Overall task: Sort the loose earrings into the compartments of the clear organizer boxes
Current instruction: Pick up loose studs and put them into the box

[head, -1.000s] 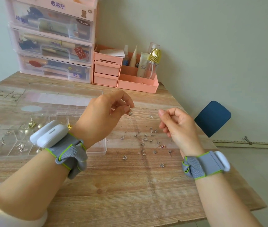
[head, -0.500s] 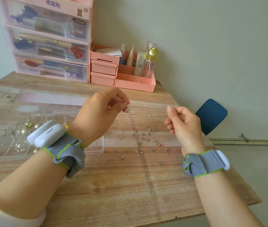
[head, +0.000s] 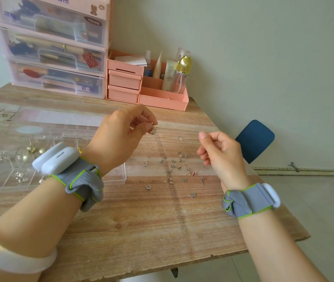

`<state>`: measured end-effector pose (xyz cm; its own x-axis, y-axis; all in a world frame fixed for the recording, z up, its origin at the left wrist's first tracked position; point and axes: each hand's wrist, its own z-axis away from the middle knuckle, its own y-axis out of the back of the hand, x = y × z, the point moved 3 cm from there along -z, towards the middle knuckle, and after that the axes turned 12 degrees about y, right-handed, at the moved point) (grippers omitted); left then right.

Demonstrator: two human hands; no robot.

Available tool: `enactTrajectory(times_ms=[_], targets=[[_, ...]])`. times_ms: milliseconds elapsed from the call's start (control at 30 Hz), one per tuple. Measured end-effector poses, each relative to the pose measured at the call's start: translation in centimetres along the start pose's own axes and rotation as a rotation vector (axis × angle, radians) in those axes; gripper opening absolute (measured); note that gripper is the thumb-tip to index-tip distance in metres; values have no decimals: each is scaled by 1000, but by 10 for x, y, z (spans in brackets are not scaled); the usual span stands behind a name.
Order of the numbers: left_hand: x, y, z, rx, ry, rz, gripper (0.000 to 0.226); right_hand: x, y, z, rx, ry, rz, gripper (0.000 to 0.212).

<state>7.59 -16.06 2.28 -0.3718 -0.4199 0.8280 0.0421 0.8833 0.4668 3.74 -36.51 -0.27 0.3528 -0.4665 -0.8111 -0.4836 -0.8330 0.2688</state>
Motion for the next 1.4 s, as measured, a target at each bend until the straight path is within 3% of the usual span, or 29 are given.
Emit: enactTrajectory(times_ms=[367,733,967,1067,1167,1400], targets=[[0,-1,0,1,8,-3,20,-6,-2,4,-88,16,16,19],[-1,-2,0,-7,-4,5,15,0,-3,12,-277,-36,210,18],[-1,-2,-1,-7,-5,-6,15,-4,4,10,-233,-20,208,15],[-1,-2,0,-9,-6,-10,15,-6,10,9,-379,-39,315,6],[-2,-2,0,-9,-3,-13,16,-3,9,11,-582,-121,342,10],[-1,-2,0,-8,-4,-13,17,1,-3,8,-577,-110,339,9]])
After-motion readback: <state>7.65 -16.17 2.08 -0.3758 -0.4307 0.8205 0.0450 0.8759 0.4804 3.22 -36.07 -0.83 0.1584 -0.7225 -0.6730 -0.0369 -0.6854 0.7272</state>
